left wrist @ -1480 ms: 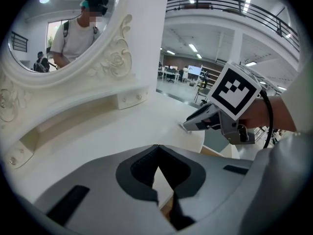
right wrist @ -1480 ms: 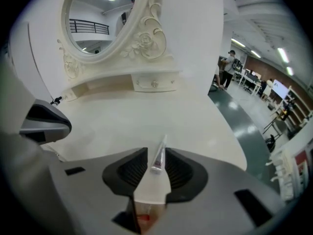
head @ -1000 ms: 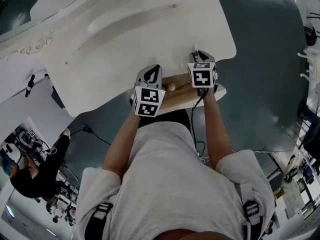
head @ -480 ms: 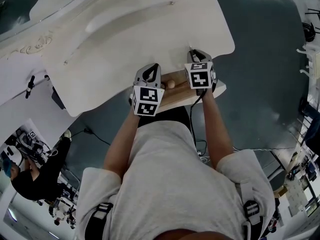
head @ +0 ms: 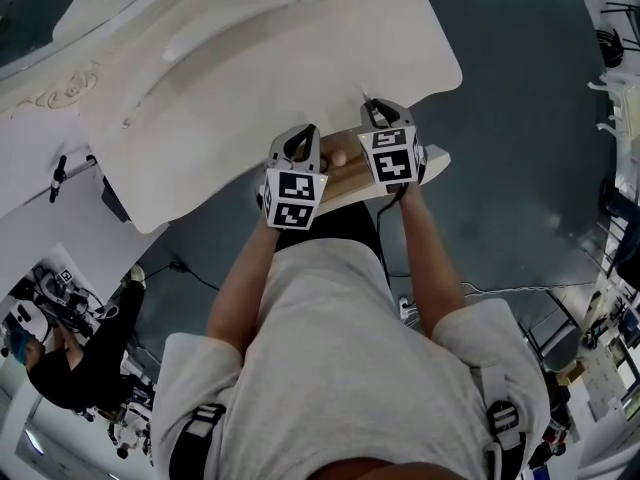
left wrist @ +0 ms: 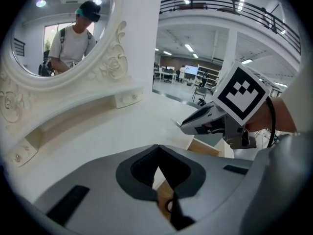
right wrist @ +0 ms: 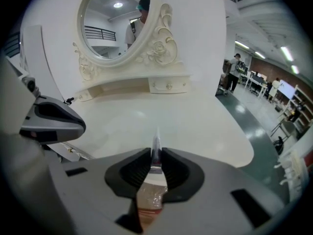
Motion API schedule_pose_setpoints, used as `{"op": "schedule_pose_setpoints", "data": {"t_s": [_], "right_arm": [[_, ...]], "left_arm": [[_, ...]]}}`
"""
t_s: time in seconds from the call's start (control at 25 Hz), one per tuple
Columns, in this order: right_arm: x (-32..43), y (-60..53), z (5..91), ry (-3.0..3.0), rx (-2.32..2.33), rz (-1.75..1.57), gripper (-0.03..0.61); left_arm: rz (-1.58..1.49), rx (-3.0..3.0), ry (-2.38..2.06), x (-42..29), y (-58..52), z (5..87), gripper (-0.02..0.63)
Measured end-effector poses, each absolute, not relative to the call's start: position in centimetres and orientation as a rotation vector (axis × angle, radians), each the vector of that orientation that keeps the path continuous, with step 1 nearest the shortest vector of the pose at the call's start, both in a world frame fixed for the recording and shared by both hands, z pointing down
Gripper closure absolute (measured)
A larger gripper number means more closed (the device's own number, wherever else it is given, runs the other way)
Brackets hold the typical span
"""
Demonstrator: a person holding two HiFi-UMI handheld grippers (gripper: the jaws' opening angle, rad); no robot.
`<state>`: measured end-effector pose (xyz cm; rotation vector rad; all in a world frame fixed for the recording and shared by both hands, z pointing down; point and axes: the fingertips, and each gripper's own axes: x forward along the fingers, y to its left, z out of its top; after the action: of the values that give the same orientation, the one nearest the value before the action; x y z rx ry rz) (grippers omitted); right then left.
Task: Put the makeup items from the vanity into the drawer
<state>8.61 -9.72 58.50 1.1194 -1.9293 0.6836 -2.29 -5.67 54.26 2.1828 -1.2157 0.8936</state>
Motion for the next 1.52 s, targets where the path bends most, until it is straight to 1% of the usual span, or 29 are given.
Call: {"op": "schedule_pose_setpoints", "data": {"t_s": [0.24,0.52,0.8,1.08,1.52], "right_arm": [[8.2,-7.2,58.0,-1.959,1.094,0.674,0.5],[7.2,-4.2,58.1,-2.003,1.011,0.748,0.5],[6.0,-2.3,58.6,-2.043,0.867,0.716,0.5],[6.6,-0.2,60.3,-2.013,0.743,0.752,0.5],[6.9,1.4,63.5,-1.935,0.621,0.759,0.5]], "left_arm": [[0.895,2.194,-1.197,-1.9,-4.6,54.5,0.607],[0.91,2.226,-1.155,-0.8,-4.3,54.4,0.607],[0.939,2.231,-1.099,0.1,-3.4,55.6,0.607],[0.959,2.202,-1.07,0.8,-1.8,56.8,0.607],[0.963,2.09,-1.109,-0.6,0.0,59.6,0.607]]}}
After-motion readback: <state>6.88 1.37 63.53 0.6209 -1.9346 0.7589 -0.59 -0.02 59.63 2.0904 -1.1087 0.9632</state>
